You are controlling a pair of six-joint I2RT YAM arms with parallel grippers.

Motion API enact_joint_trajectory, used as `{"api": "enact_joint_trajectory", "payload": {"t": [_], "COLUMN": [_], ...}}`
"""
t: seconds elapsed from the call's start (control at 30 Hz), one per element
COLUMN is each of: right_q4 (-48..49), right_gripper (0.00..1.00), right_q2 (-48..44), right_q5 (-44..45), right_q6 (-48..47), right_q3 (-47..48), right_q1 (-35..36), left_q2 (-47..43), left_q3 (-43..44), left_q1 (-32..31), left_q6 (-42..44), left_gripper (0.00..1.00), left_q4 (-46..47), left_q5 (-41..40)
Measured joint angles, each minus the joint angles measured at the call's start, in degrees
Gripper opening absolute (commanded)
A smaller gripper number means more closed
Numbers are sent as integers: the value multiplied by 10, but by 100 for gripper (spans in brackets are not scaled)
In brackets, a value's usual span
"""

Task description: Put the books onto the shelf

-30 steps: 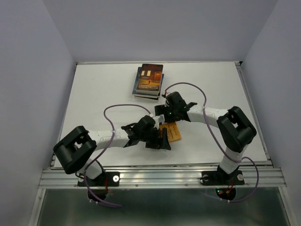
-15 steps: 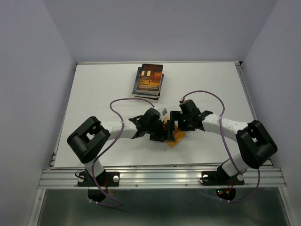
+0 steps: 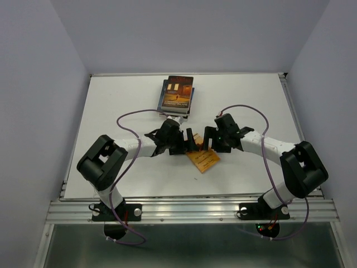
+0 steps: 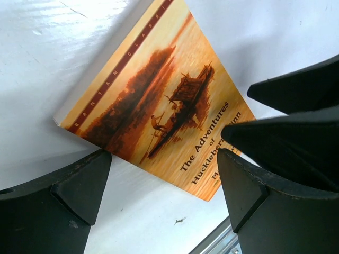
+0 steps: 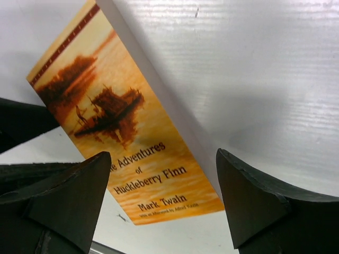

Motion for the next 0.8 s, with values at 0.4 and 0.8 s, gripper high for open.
{"api": "enact_joint_trajectory", "payload": {"t": [0.4,0.8], "right_q4": [31,37], "right_gripper": [56,49], "right_q2": [49,53], "right_q5": [-101,-177], "right_q6": [-3,2], "right_q3": [-3,-20], "right_q1": [-34,-65], "left_q2": [47,67], "left_q3": [4,25], "left_q1": [13,22], "left_q6": [17,32], "left_gripper": [90,93], "left_q4": [89,165], "left_q5": [84,114]}}
